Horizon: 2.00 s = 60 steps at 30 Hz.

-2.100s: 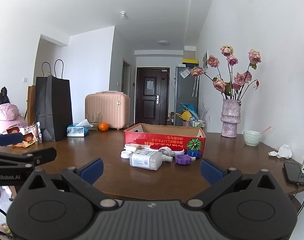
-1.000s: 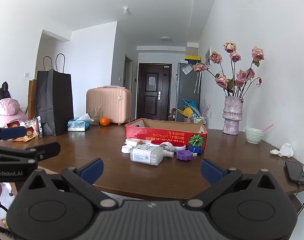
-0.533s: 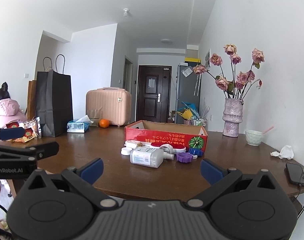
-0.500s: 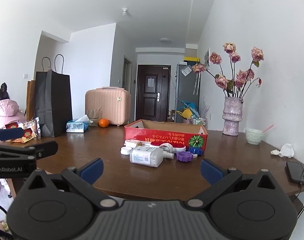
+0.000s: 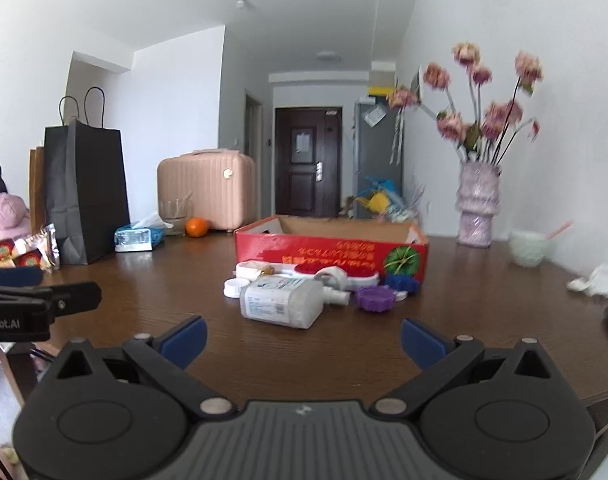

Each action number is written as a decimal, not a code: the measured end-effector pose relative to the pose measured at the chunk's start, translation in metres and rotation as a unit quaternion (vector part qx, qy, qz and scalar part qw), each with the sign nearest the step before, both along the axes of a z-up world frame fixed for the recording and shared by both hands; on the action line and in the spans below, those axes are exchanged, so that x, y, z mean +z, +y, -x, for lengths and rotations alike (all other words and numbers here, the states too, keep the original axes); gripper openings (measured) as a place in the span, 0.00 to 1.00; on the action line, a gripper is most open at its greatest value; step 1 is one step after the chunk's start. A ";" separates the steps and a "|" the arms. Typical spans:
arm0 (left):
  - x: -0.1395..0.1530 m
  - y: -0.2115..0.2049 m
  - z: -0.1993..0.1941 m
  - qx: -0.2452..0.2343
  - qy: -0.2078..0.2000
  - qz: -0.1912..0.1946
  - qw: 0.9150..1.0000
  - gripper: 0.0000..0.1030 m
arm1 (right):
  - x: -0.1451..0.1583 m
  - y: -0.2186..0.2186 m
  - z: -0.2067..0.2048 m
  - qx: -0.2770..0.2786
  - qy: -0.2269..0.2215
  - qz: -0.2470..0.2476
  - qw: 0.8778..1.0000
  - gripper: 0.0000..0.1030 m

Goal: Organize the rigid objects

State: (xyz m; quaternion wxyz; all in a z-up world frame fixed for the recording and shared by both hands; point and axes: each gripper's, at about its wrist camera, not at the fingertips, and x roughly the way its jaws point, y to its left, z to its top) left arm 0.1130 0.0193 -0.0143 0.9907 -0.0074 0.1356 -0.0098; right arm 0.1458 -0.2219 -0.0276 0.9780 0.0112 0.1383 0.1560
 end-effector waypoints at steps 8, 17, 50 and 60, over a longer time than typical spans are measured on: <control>0.003 -0.005 -0.095 -0.052 0.055 0.030 0.997 1.00 | 0.001 -0.005 -0.080 0.019 0.070 -0.021 0.997 1.00; -0.007 -0.017 -0.186 -0.087 0.105 0.076 0.988 0.82 | 0.001 -0.012 -0.167 0.022 0.137 -0.108 0.984 0.76; -0.016 -0.014 -0.127 -0.127 0.174 0.200 0.956 0.31 | -0.021 -0.019 -0.124 0.070 0.199 -0.173 0.962 0.31; -0.003 -0.013 -0.133 -0.147 0.146 0.227 0.952 0.28 | -0.008 -0.024 -0.119 0.067 0.161 -0.180 0.968 0.26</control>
